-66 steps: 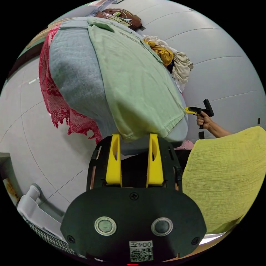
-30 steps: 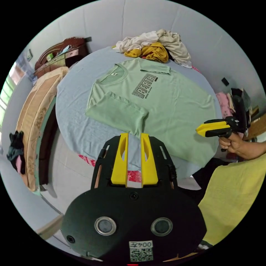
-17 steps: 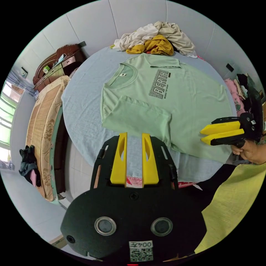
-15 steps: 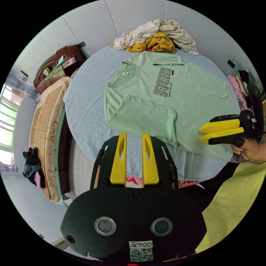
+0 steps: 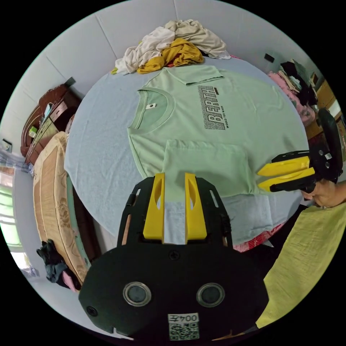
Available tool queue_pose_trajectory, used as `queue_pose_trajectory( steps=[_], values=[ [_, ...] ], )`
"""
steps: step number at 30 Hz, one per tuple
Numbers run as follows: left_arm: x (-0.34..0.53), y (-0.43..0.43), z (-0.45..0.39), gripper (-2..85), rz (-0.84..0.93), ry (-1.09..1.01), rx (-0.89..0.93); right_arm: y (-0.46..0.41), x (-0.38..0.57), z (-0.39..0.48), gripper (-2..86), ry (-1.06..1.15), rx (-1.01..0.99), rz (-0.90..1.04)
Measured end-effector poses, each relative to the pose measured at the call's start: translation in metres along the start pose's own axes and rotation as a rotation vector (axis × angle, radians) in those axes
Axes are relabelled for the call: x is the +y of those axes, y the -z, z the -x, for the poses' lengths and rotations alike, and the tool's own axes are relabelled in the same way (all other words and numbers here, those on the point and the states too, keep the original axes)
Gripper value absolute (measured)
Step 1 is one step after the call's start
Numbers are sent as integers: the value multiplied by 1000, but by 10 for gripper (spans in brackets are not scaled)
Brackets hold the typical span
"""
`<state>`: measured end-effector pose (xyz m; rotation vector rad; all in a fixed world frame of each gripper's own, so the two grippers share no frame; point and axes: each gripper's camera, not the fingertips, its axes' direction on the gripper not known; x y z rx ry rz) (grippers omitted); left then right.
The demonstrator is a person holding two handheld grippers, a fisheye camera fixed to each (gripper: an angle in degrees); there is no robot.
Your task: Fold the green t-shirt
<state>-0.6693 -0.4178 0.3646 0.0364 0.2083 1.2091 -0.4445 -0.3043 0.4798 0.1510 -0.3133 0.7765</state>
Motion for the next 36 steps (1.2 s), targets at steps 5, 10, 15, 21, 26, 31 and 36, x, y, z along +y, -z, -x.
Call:
queue_pose_trajectory(
  steps=[5,10,15,21,26,31,36],
  values=[
    [-7,-16,26,83,34,-107,32,-35,-4,21,84,-47,-20,-15],
    [-5,-30,45,80,66,-163,60,-77,-7,39,83,-80,47,11],
    [-2,-39,62,79,63,-191,85,-98,-10,50,82,-97,88,-8],
    [1,-44,79,79,55,-224,98,-128,-18,57,69,-118,127,4],
    [9,-46,91,78,35,-229,109,-142,-16,67,9,-98,167,-22],
    [16,-48,98,78,24,-225,111,-167,-22,61,2,-118,127,1],
    [25,-47,102,79,18,-216,120,-178,-30,54,5,-118,102,10]
  ],
)
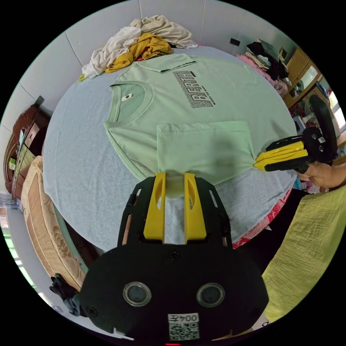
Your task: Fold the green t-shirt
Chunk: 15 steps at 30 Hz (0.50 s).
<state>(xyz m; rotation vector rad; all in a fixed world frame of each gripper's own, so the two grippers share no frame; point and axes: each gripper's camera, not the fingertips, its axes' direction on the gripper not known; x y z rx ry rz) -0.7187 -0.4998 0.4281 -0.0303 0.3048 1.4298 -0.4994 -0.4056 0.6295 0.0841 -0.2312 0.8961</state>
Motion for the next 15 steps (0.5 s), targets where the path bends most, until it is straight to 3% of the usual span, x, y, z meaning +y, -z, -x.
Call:
queue_pose_trajectory(
  steps=[4,11,15],
  values=[
    [16,10,2,79,-21,43,21,-8,-7,-3,11,-4,-15,2],
    [62,31,-29,77,-161,376,39,-5,-18,-4,55,50,-43,-33],
    [66,35,-65,74,-196,440,65,16,-23,-26,65,95,-49,-69]
  ],
)
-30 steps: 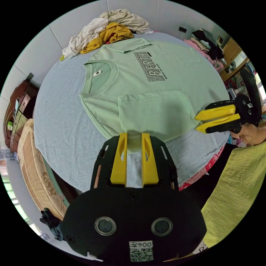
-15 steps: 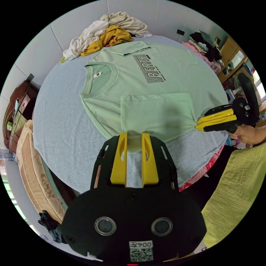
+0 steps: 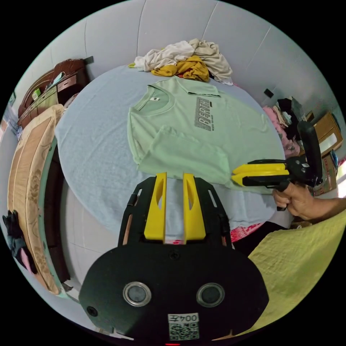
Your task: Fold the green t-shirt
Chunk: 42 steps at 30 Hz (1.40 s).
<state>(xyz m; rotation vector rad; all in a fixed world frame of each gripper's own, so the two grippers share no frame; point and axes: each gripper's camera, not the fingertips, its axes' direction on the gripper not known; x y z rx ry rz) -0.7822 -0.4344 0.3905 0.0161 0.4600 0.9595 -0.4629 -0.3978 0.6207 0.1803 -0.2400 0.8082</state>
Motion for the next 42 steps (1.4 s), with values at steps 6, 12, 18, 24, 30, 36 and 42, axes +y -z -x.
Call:
queue_pose_trajectory(
  steps=[6,12,18,24,30,36,42],
  values=[
    [13,-12,-82,65,-22,27,-10,10,-21,-60,64,132,23,70],
    [26,-31,-141,71,7,201,-209,11,-67,-91,63,334,-101,91],
    [49,-39,-184,72,-2,376,-342,-3,-129,-94,76,458,-211,117],
    [56,-45,-211,64,-12,436,-372,-14,-182,-77,84,522,-241,115],
    [57,-50,-242,49,-34,413,-397,-23,-210,-65,94,575,-192,206],
    [65,-46,-275,28,-55,401,-392,-7,-211,-64,9,617,-148,192],
    [64,-57,-297,17,-36,371,-385,10,-215,-72,0,590,10,165]
  ],
)
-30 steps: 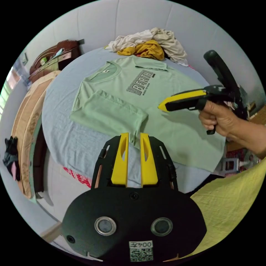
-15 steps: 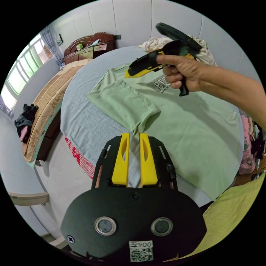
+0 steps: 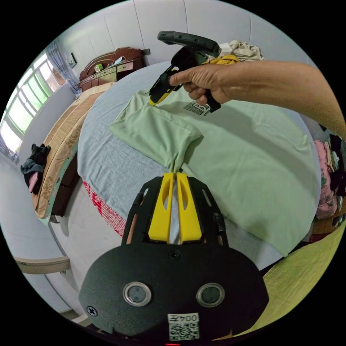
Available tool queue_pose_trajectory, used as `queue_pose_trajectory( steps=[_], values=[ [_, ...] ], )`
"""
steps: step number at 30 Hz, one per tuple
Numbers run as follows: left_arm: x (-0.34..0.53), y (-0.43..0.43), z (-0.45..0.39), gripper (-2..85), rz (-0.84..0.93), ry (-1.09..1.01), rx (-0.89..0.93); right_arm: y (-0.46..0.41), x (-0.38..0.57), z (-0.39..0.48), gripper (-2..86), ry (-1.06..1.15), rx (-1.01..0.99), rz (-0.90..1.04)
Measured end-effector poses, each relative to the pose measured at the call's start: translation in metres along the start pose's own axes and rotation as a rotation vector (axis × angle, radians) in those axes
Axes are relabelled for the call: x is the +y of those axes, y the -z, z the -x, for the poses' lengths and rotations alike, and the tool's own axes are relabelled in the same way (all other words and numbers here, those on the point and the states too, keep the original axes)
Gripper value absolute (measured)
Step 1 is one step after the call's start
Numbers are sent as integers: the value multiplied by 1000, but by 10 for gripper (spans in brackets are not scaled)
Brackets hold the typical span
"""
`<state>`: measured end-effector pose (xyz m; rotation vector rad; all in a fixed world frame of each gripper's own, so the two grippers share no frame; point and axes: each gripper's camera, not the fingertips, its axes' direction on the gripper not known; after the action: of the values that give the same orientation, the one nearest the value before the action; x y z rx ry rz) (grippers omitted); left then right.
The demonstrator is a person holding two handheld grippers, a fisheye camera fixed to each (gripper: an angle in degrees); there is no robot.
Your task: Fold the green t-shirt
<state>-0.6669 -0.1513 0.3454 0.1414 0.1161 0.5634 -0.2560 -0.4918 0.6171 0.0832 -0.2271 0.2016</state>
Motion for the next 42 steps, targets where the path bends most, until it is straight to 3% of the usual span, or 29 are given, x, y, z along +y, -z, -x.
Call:
queue_pose_trajectory(
  steps=[3,9,16,19,24,27,35,42],
  values=[
    [4,5,-16,16,2,-46,-34,21,13,-11,14,-41,29,-36],
    [20,25,-17,20,-45,49,30,91,98,9,56,116,-183,-129],
    [-2,19,-16,61,-62,81,67,96,162,31,70,246,-24,33],
    [-8,2,-28,74,18,46,57,124,174,14,67,172,-53,17],
    [-3,17,-40,77,-22,62,56,214,232,-22,78,37,-57,-73],
    [11,38,-53,74,-32,93,126,254,290,-55,76,-61,3,-8],
    [57,65,-176,44,49,164,301,337,461,-149,73,-249,96,174],
    [51,53,-284,32,150,260,190,375,546,-204,62,-101,174,300]
  ],
)
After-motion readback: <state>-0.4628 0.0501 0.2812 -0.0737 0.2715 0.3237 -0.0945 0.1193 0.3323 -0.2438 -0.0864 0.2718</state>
